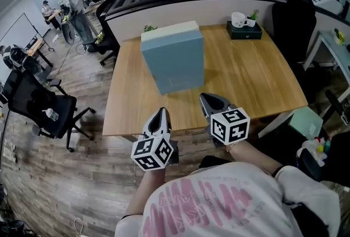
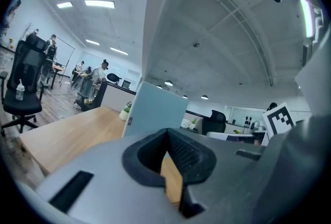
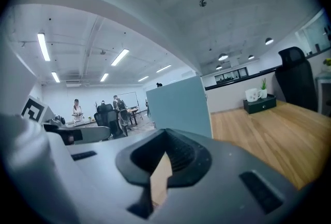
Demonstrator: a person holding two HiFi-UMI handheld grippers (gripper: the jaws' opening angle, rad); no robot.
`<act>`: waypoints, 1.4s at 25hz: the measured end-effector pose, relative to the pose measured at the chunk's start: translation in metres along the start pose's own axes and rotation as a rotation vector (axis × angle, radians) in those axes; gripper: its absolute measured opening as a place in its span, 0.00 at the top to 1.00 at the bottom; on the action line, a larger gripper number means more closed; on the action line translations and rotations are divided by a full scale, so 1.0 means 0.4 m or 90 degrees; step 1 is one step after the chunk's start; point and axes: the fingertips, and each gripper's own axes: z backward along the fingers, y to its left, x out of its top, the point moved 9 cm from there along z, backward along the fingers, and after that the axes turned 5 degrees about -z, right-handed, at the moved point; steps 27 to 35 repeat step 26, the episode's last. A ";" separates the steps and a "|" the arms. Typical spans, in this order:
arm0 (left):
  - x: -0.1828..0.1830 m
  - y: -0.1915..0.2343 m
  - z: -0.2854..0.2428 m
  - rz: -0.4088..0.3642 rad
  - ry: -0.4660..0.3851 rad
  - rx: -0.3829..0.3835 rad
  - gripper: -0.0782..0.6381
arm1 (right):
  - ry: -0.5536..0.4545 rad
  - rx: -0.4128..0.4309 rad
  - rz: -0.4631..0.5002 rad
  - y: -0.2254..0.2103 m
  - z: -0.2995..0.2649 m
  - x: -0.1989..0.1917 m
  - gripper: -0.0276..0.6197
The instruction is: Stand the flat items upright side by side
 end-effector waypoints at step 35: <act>-0.016 -0.118 0.044 0.014 0.010 0.082 0.89 | 0.068 0.028 0.028 -0.112 0.079 0.011 0.96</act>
